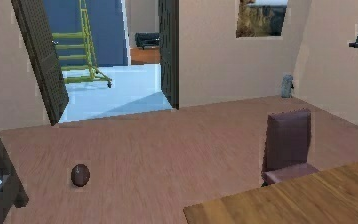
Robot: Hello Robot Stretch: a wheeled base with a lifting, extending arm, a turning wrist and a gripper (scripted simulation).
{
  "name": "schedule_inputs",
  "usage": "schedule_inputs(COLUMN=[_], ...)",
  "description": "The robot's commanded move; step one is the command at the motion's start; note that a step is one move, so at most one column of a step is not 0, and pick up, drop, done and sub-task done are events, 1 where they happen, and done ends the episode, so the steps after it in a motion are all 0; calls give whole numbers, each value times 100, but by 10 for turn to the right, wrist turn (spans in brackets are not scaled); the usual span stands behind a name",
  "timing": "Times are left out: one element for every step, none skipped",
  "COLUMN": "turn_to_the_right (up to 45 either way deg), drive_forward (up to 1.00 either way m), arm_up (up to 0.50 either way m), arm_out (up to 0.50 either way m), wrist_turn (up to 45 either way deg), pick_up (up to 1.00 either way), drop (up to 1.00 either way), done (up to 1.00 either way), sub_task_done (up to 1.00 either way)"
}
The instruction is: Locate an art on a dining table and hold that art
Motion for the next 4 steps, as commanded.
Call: schedule_inputs(turn_to_the_right=[0,0,0,0], drive_forward=[0,0,0,0], arm_up=[0,0,-30,0], arm_out=[0,0,0,0], wrist_turn=[450,180,0,0], pick_up=[0,0,0,100], drop=[0,0,0,0], done=[0,0,0,0], sub_task_done=[0,0,0,0])
